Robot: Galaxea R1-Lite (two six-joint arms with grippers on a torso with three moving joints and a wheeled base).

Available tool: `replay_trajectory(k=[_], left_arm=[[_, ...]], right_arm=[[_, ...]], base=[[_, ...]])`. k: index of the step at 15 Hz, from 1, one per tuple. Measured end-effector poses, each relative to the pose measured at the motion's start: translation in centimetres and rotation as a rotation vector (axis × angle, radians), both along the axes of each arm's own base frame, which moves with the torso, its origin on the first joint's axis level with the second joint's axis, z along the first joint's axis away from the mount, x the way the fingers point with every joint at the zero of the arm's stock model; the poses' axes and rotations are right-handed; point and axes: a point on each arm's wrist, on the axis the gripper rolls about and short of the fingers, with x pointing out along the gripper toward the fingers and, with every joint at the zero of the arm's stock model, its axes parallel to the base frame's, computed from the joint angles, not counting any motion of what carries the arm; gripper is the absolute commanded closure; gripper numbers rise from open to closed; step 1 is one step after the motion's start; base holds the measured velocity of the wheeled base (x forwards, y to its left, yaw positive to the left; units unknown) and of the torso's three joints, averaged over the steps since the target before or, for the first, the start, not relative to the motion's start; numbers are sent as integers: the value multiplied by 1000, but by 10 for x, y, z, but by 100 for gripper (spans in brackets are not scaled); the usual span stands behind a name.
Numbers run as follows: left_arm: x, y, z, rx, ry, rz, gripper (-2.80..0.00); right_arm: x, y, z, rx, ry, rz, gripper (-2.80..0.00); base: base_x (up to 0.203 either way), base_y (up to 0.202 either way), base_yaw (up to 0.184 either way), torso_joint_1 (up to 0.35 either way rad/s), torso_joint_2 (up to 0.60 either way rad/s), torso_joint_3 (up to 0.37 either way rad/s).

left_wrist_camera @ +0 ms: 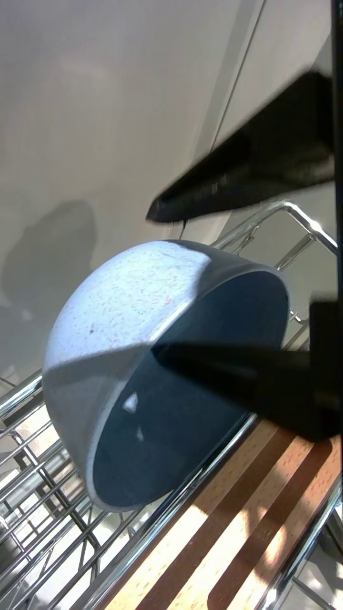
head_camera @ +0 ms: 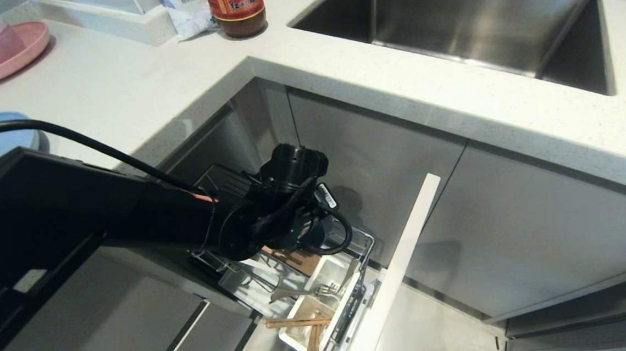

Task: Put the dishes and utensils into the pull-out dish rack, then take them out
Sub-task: Take the bowl out of the cupboard

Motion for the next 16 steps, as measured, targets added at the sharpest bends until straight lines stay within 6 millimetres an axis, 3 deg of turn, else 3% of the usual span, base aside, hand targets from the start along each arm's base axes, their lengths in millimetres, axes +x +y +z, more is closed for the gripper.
replay_trajectory(k=[10, 16], left_arm=[[-7, -1, 7, -12, -12, -9, 0], [-24, 10, 42, -64, -75, -14, 0]], right_arm=[[0, 0, 0, 0, 0, 0, 0], [0, 0, 0, 0, 0, 0, 0]], base=[[0, 0, 0, 0, 0, 0], [0, 0, 0, 0, 0, 0]])
